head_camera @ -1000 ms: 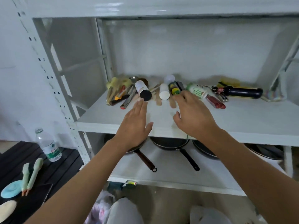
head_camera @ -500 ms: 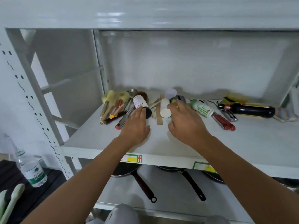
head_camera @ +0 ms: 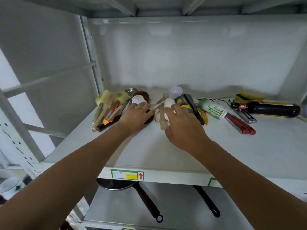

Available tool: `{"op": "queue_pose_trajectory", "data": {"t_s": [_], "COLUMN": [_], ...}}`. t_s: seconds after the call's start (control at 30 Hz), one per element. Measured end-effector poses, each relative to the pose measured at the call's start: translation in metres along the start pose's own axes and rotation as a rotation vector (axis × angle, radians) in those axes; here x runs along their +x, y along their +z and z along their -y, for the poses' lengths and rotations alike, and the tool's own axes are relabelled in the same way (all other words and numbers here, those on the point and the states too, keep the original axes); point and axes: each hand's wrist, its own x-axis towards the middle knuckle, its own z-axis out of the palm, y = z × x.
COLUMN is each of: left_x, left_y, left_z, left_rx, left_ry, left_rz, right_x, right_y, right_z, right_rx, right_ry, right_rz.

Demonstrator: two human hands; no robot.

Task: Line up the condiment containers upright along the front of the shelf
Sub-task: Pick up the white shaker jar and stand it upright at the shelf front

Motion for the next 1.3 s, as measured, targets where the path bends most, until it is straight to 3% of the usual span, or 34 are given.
{"op": "queue_pose_trajectory", "data": {"t_s": [0.1, 0.3, 0.6, 0.87, 1.0, 1.1, 1.3], "left_x": [-0.005, -0.025, -0.053, -0.057, -0.070, -0.079, -0.076], "left_y": [0.005, -0.014, -0.095, -0.167, -0.179, -0.172, -0.148], "left_z": [0.004, 0.006, 0.019, 0.032, 0.038, 0.036, 0.002], "left_rx": [-0.072, -0.473, -0.632, -0.803, -1.109, -1.304, -1.000], "left_ry": [-0.008, -0.132, -0.101, -0.012, -0.029, -0.153, -0.356], "left_rz": [-0.079, -0.154, -0.163, -0.067, 0.086, 0.155, -0.003], "right_x": [0.000, -0.007, -0.014, -0.026, -0.026, -0.024, -0.033], "right_y": [0.009, 0.002, -0.035, -0.054, -0.051, -0.042, -0.041], "right_z": [0.004, 0.015, 0.029, 0.044, 0.050, 0.046, 0.049], "right_rx": [0.014, 0.089, 0.277, 0.462, 0.693, 0.854, 0.952], "right_ry": [0.007, 0.057, 0.034, 0.123, 0.203, 0.230, 0.266], "right_rz": [0.007, 0.041, 0.075, 0.063, 0.073, 0.167, 0.250]}}
